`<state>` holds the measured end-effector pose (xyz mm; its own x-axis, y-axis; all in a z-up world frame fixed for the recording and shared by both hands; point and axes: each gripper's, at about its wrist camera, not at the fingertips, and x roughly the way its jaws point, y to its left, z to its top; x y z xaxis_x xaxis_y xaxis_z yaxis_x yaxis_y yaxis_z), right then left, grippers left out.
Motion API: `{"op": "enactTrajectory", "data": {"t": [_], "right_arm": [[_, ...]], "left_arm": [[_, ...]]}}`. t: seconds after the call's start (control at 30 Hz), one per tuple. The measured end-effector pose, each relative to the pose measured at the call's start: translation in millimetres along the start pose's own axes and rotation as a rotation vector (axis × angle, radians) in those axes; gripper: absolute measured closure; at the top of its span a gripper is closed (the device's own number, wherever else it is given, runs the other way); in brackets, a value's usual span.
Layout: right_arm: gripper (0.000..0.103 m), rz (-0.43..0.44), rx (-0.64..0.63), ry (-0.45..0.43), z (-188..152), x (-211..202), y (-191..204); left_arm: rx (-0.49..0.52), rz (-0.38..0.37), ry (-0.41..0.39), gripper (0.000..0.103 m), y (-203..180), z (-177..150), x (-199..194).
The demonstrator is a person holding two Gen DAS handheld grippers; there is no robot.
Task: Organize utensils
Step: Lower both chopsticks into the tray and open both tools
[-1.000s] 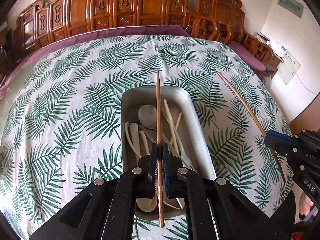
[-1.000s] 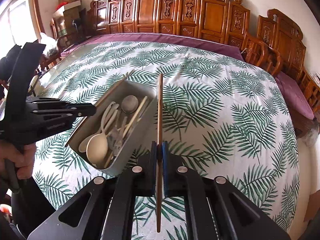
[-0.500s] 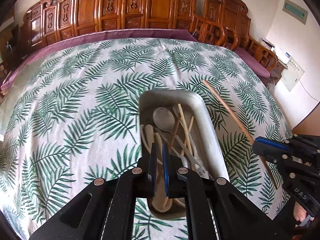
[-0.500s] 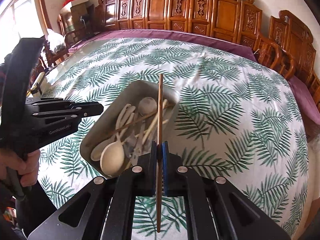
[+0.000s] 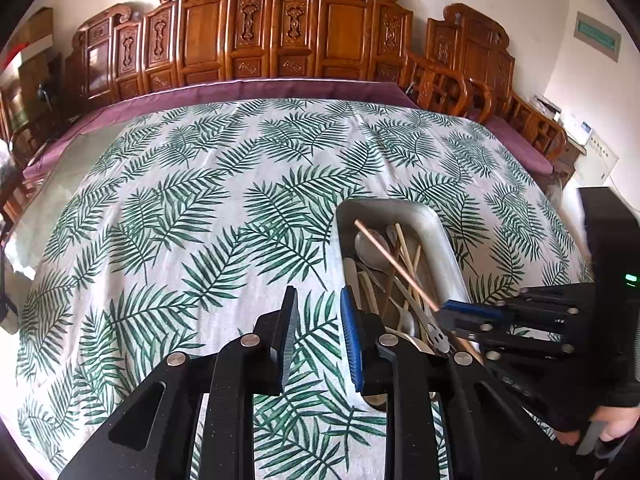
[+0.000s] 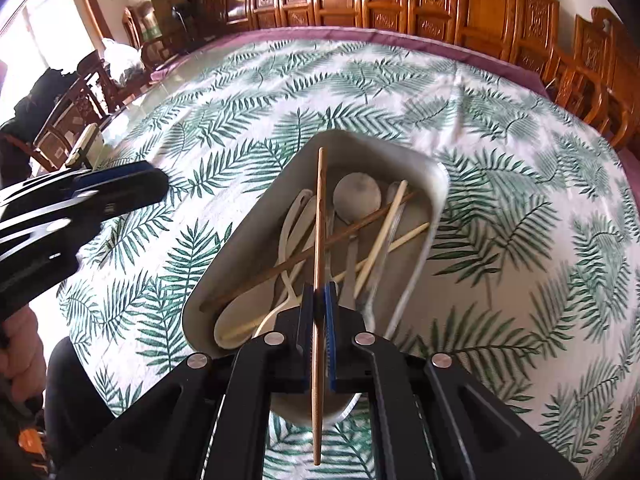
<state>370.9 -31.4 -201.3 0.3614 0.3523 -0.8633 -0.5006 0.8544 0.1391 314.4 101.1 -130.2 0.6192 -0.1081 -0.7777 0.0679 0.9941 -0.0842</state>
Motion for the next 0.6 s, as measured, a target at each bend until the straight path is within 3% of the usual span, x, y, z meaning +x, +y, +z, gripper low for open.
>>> {"op": "enactTrajectory", "data": {"t": [0.27,0.6], "right_arm": [[0.097,-0.029,-0.003,0.047,13.4,22.3,4.8],[0.097,0.001,0.025,-0.001,24.3,14.7,-2.7]], "left_arm": [[-0.014,0.01,0.006,0.082,9.2,-3.5,0.5],[-0.004,0.006,-0.001,0.082,4.9,-3.7,-3.0]]}}
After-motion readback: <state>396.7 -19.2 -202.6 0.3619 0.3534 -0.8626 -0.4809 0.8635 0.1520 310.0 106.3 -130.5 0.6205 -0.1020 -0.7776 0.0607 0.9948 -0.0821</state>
